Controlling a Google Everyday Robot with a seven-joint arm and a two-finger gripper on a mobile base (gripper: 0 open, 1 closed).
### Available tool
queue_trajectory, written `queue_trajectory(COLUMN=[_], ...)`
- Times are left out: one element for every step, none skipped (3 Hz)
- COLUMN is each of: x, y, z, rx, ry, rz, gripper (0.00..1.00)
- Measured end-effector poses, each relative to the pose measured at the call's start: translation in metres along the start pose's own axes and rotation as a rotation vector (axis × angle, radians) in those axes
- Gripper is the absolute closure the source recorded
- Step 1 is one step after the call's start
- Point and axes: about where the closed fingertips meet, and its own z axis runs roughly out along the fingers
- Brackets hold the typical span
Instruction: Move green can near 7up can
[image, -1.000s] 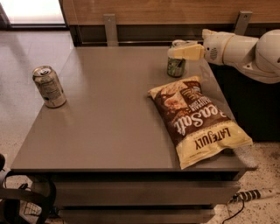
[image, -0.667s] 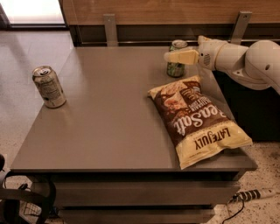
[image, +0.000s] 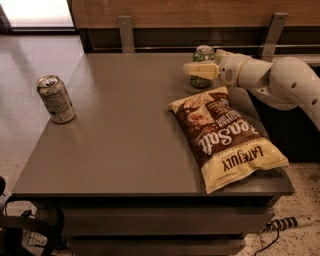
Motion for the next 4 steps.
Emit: queue_trajectory(x=[-0.0001, 0.0, 0.0001, 0.0002], y=[0.002, 0.0039, 0.0061, 0.0081], z=[0.002, 0.0041, 0.0065, 0.0086], rx=[-0.004, -0.008, -0.013, -0.017], ry=[0.0, 0.0, 0.0, 0.001], rz=[0.0, 0.0, 0.001, 0.001], gripper=[0.39, 0.62, 0.87, 1.0])
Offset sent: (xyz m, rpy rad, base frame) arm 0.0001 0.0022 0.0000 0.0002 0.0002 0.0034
